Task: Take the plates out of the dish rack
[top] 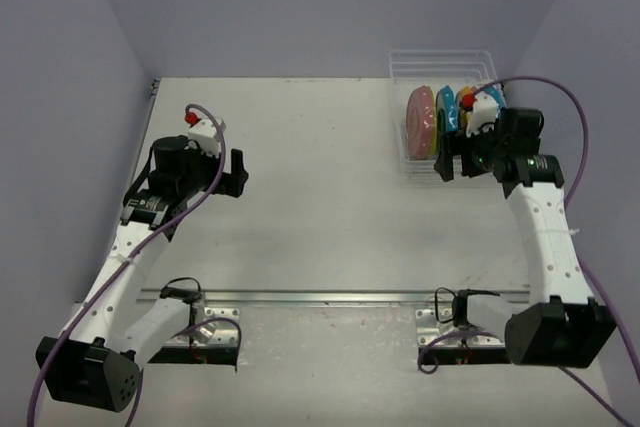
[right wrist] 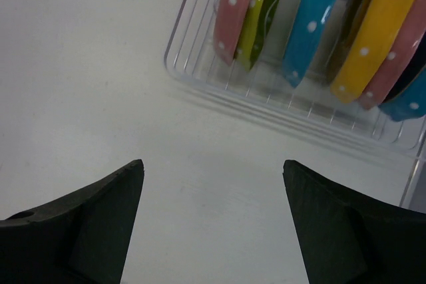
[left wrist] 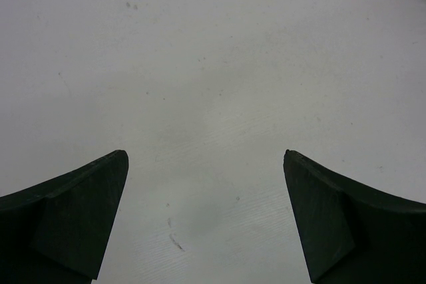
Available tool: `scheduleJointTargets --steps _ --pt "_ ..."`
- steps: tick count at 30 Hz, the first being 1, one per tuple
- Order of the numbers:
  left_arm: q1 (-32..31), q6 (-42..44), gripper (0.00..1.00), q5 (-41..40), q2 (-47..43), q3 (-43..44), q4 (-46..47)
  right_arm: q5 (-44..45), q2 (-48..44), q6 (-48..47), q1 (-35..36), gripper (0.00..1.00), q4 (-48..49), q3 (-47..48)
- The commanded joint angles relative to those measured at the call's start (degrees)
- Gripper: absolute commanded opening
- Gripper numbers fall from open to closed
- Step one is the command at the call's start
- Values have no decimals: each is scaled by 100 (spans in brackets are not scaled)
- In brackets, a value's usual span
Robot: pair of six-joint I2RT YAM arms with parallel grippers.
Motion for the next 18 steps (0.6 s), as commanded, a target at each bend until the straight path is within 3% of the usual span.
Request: scheduleJointTargets --steps 1,5,9,18 --pt "48 13 100 11 -9 256 217 -8 1235 -329 -313 81 -103 1347" --pt "48 13 100 -3 -46 249 201 -176 2366 -425 -673 71 -643 3119" --pt "48 -22 100 69 -80 239 200 -313 3279 -542 -1085 66 -1174 4259" --pt "52 -66 100 52 -90 231 239 -448 4210 -769 -1683 63 -1346 5035"
